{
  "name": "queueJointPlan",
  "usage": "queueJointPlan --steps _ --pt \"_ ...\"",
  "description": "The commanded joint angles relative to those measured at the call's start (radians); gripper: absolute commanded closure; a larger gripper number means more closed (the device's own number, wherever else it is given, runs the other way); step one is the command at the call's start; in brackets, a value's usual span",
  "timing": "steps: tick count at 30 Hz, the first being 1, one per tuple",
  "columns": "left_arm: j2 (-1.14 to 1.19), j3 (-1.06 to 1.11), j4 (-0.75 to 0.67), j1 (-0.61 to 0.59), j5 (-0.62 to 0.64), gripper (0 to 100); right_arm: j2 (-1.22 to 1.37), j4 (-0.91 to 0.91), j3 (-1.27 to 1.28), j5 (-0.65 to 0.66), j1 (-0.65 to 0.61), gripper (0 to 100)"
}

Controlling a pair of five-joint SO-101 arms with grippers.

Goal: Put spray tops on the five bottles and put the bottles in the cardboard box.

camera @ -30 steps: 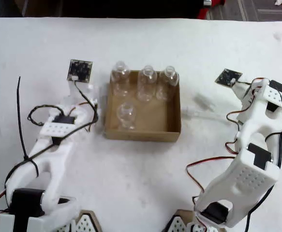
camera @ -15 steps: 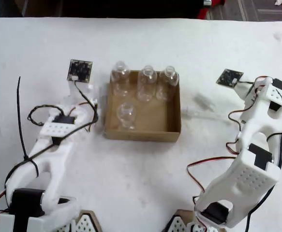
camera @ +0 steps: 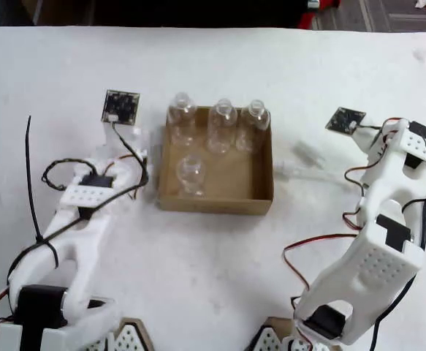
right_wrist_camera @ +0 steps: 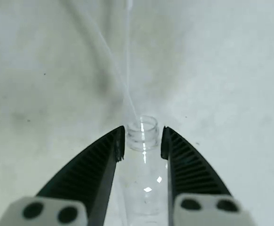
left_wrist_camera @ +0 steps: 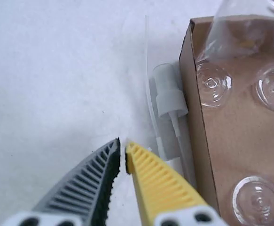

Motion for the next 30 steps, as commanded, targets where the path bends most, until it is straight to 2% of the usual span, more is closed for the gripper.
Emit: queueJointPlan --steps 1,30 --pt "-0.002 -0.006 -0.023 0.012 -0.012 98 -0.004 -0.018 -0.040 0.015 0.013 88.7" --pt "-0.002 -0.006 -0.023 0.012 -0.012 98 -0.004 -0.015 -0.014 0.015 0.015 88.2"
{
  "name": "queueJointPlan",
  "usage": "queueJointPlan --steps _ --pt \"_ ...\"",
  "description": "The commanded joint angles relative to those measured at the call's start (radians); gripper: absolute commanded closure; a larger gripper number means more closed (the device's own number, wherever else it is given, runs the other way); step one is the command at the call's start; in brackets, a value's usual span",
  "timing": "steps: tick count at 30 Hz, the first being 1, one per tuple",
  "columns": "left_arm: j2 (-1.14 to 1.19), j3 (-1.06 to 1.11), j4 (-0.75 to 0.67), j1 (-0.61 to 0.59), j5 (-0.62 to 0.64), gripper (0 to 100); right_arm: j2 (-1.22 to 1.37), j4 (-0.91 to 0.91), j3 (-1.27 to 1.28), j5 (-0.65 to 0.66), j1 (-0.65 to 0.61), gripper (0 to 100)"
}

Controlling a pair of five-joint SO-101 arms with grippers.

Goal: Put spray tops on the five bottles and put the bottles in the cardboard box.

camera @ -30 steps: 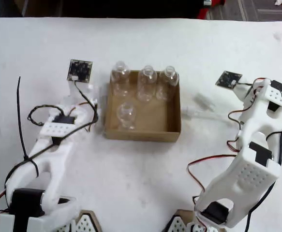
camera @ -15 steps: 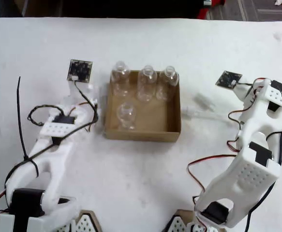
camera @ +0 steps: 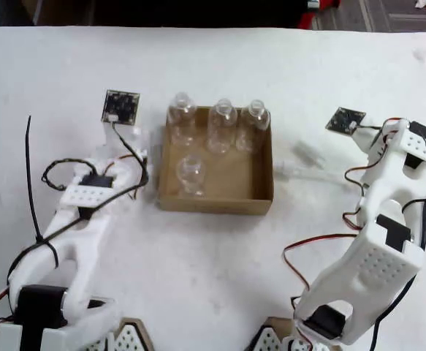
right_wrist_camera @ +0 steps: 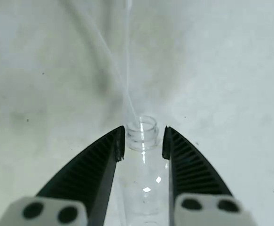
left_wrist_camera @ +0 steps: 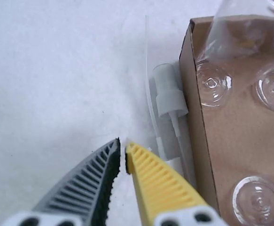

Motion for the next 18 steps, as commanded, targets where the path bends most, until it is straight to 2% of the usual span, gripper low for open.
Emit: queueJointPlan --steps 1,11,15,18 --pt "-0.002 -0.006 -0.023 0.012 -0.012 98 -0.007 -0.010 -0.015 0.011 0.015 88.2" --pt "-0.002 -0.006 -0.023 0.012 -0.012 98 -0.005 -0.010 -0.008 0.011 0.015 87.8" --pt "-0.002 -0.005 -0.023 0.012 -0.012 98 -0.005 -0.010 0.002 0.011 0.015 80.6" --pt "-0.002 -0.005 -0.023 0.010 -0.012 98 -0.005 -0.010 0.002 0.011 0.015 82.0"
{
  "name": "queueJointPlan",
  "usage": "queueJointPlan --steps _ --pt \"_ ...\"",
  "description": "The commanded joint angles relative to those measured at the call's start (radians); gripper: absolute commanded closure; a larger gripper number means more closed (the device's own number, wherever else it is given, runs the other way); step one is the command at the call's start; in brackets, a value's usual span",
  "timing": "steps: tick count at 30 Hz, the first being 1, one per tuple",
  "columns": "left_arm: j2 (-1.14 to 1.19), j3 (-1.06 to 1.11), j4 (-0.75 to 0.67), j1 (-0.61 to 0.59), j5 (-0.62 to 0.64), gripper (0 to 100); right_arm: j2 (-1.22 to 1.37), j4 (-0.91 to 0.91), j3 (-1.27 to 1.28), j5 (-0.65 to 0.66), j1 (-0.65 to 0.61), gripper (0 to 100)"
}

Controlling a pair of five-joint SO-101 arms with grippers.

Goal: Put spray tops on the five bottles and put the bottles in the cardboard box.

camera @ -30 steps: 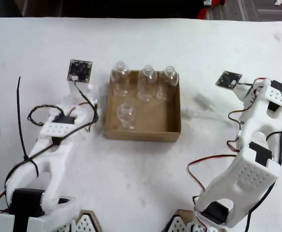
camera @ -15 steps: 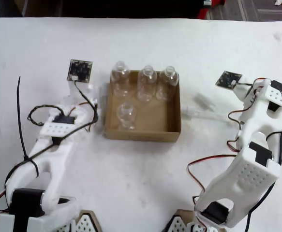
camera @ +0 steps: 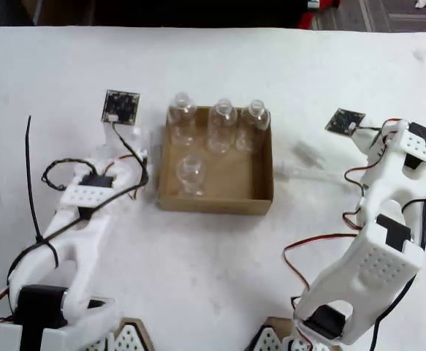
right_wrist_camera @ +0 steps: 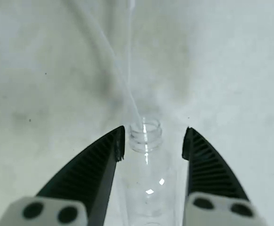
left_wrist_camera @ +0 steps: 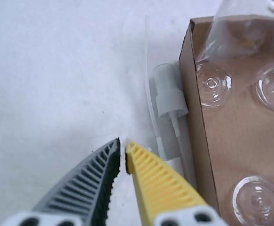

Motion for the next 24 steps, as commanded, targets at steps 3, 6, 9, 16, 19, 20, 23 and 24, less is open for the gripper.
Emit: queueJointPlan --steps 3,6,9,16,19,20,23,24 --pt "-0.002 -0.005 -0.023 0.010 -0.012 98 -0.005 -0.010 -0.005 0.011 0.013 87.8" --pt "-0.002 -0.005 -0.023 0.010 -0.012 98 -0.005 -0.010 -0.005 0.011 0.013 91.1" --pt "-0.002 -0.005 -0.023 0.010 -0.012 98 -0.004 -0.010 -0.003 0.035 0.013 91.7" --pt "-0.002 -0.005 -0.023 0.010 -0.012 98 -0.022 -0.008 -0.014 0.046 0.016 96.1" --pt "-0.002 -0.005 -0.023 0.010 -0.012 98 -0.085 -0.002 -0.017 0.044 0.024 97.9" --pt "-0.002 -0.006 -0.023 0.010 -0.012 98 -0.110 0.012 -0.023 0.044 0.028 97.1" --pt "-0.002 -0.006 -0.023 0.010 -0.012 98 -0.199 0.041 -0.023 0.043 0.033 97.1" --pt "-0.002 -0.006 -0.023 0.010 -0.012 98 -0.223 0.050 -0.023 0.043 0.033 97.1"
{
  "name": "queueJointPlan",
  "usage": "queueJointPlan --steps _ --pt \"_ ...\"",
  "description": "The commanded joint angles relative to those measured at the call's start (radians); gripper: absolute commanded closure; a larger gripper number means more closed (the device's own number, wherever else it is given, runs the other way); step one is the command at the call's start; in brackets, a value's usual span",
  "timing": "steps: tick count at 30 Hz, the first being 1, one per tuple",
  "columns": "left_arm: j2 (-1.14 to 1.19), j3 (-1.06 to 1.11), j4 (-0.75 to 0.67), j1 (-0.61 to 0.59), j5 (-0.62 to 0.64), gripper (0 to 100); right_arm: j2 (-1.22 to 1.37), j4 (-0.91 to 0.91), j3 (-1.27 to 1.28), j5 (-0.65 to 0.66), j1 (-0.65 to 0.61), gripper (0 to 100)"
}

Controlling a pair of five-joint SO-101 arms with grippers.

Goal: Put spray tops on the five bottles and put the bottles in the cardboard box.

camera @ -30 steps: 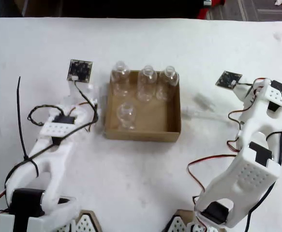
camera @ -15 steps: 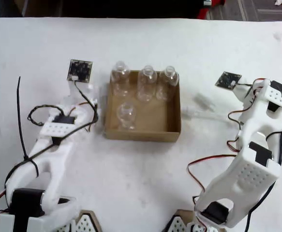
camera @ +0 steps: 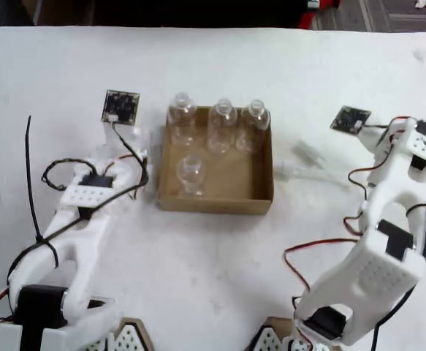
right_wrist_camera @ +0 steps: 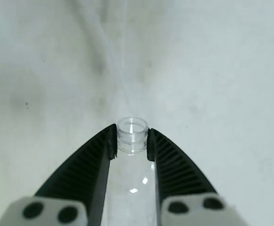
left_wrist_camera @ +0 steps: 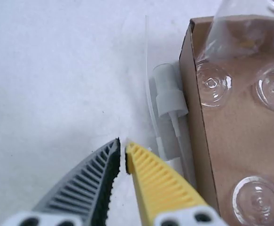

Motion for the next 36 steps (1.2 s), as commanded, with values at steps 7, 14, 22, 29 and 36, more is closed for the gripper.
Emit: queueJointPlan --steps 7,14,22,29,36 --pt "-0.002 -0.006 -0.023 0.010 -0.012 98 -0.289 0.061 -0.029 -0.123 0.010 97.1" --pt "-0.002 -0.006 -0.023 0.010 -0.012 98 -0.372 0.068 -0.020 -0.486 -0.054 97.2" --pt "-0.002 -0.006 -0.023 0.010 -0.012 98 -0.598 0.058 0.052 -0.879 -0.217 98.1" --pt "-0.002 -0.009 -0.023 0.012 -0.012 98 -0.954 -0.067 0.273 -1.165 -0.441 98.1" --pt "-0.004 -0.008 -0.023 0.010 -0.012 98 -1.305 -0.440 0.710 -1.286 -0.653 98.2"
